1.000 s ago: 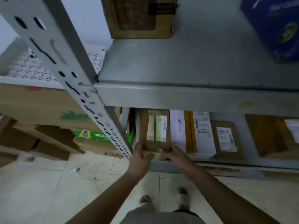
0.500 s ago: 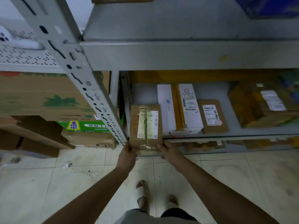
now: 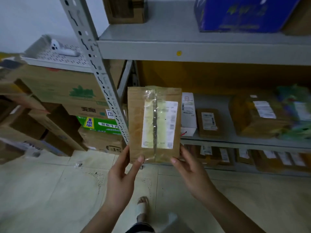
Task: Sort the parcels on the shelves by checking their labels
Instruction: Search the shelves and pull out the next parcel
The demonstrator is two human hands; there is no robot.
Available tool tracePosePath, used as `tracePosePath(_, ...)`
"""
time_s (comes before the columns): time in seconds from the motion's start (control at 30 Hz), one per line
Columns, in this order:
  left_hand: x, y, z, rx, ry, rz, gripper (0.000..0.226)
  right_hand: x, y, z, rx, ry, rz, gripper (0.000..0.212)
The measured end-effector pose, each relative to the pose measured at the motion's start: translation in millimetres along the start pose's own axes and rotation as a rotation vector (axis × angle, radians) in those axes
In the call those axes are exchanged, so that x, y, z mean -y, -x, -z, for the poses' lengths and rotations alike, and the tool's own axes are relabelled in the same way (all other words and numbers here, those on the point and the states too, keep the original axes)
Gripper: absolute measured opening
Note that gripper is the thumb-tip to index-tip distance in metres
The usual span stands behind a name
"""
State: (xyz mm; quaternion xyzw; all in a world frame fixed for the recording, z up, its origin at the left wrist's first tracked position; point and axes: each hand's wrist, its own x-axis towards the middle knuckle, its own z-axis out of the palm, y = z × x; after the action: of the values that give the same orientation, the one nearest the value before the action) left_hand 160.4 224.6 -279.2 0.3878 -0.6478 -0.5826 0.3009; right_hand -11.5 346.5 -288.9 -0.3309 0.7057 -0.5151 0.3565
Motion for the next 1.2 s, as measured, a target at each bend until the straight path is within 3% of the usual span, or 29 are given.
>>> tracePosePath(0.27, -8.2, 39.7, -23.7, 0.058, 0.025, -0.066, 0.056, -7.0, 55.6, 16.7, -0.138, 0.009, 0.061, 0.051)
tracePosePath(0.57, 9.8, 42.1, -19.6, 0.028, 0.028, -0.011, 0.053, -20.2, 55.2, 8.0, -0.103, -0.005, 0.041, 0.048)
tracePosePath(0.77, 44.8, 32.9, -14.4, -0.016, -0.029, 0.137, 0.044, -57.0, 28.3, -17.8, -0.041, 0.001, -0.108, 0.047)
tracePosePath(0.97, 73.6, -21.4, 9.0, -0.017, -0.163, 0.314, 0.031, -76.1, -35.5, -47.1, 0.041, 0.04, -0.249, 0.04)
tracePosePath(1.2, 92.0, -140.3, 28.9, 0.107, -0.279, 0.383, 0.024, -80.4, -142.9, -68.4, 0.044, 0.098, -0.316, 0.027)
